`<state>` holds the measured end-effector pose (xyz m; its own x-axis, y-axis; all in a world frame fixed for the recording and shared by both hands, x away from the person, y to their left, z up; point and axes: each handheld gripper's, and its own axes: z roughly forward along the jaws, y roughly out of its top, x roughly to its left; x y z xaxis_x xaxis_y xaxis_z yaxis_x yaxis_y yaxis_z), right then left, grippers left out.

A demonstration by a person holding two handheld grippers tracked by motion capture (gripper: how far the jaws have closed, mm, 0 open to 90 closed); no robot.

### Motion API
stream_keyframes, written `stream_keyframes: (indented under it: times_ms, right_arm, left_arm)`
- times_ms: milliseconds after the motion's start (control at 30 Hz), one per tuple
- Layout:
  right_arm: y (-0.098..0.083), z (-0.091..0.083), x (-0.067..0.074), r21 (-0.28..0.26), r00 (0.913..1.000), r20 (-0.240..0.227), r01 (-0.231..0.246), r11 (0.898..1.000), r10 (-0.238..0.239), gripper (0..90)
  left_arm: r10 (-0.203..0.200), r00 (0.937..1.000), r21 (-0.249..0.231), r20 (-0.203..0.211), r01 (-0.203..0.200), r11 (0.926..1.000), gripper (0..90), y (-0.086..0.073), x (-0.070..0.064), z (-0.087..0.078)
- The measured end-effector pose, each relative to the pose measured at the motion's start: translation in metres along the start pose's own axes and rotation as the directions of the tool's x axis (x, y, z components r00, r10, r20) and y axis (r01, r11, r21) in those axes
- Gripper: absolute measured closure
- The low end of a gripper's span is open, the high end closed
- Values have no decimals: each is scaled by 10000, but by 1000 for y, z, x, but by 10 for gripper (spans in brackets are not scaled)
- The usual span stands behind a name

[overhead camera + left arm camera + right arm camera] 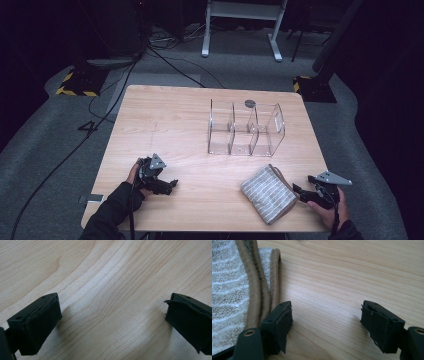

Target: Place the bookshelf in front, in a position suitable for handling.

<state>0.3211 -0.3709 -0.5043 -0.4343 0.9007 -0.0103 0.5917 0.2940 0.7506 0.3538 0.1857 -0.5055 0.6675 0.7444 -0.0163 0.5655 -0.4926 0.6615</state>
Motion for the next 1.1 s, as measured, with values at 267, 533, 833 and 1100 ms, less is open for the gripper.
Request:
stream_keyframes:
  times_ms: [267,533,833,1100]
  right_arm:
    - [3,-3,5,131,9993,52,374,9992,-374,259]
    - [22,-21,30,-857,9923,-726,937,9919,-1000,267]
    - [34,-15,81,-823,9521,-1767,2384,9677,-2496,287]
    - [27,4,98,-355,9345,-1975,2951,9548,-2962,282]
  left_arm:
    - [244,9996,76,162,-246,9997,17,3,-1,0]
    - [724,9963,-492,455,-701,9963,197,29,-20,9]
    - [954,9934,-1481,636,-851,9853,221,72,-46,23]
    - [469,9983,-2255,334,-382,9735,241,105,-53,42]
